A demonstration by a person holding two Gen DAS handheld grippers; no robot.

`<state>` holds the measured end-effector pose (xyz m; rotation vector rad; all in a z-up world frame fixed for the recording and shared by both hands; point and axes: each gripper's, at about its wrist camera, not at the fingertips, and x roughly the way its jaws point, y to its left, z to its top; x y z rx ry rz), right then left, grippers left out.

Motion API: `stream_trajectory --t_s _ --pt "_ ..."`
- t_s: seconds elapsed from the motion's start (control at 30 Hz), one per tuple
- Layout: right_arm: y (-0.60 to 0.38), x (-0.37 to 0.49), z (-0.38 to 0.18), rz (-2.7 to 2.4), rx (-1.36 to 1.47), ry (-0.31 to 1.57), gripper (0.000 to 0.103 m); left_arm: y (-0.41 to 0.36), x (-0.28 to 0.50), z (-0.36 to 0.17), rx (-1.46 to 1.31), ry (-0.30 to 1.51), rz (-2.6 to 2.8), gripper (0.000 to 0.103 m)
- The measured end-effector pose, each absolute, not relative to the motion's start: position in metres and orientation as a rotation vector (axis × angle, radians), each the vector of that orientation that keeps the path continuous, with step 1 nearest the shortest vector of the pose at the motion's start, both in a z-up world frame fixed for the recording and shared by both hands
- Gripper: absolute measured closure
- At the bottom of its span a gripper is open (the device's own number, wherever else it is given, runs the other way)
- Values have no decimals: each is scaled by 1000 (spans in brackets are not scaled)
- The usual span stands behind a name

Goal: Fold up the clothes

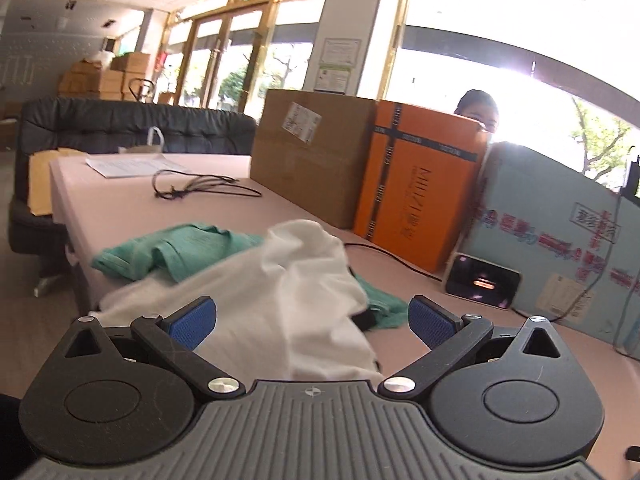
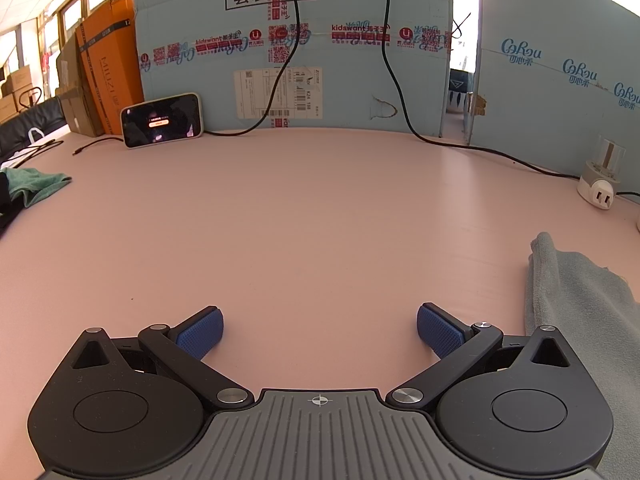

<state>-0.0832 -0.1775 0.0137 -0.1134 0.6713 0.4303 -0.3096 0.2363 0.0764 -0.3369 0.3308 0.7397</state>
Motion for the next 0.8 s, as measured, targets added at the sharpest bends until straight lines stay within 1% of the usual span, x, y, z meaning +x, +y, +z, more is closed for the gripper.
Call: stream_trajectory --t_s 0.2,0.33,0.37,0.4,0.43,0.47,0.5,0.53,0.6,0.7,0.8 --pt "-177 -83 14 429 -114 671 0 269 -306 63 -249 398 922 0" --pt "-177 -83 14 429 -114 671 0 267 -300 50 -242 423 858 2" --pt "-177 -83 14 429 -114 671 0 262 -297 48 -222 433 851 8" --pt "-177 -84 14 429 -115 671 0 259 -295 46 -213 439 840 22" --pt "-177 -83 14 429 -115 671 0 257 -293 45 -211 440 827 32" --pt "-177 -83 14 429 -115 671 0 254 -292 44 -212 437 811 50" --pt "-177 -83 14 430 -115 671 0 251 -291 44 -216 432 795 61" --pt "-177 -83 14 430 -115 671 0 248 -291 45 -211 426 784 64" --pt "-177 -84 14 430 -114 671 0 241 -293 49 -198 414 764 76" --pt "-177 -84 14 430 -114 671 0 229 -299 59 -198 384 689 83" --pt "-177 -84 14 429 -115 671 0 208 -298 68 -217 364 560 85"
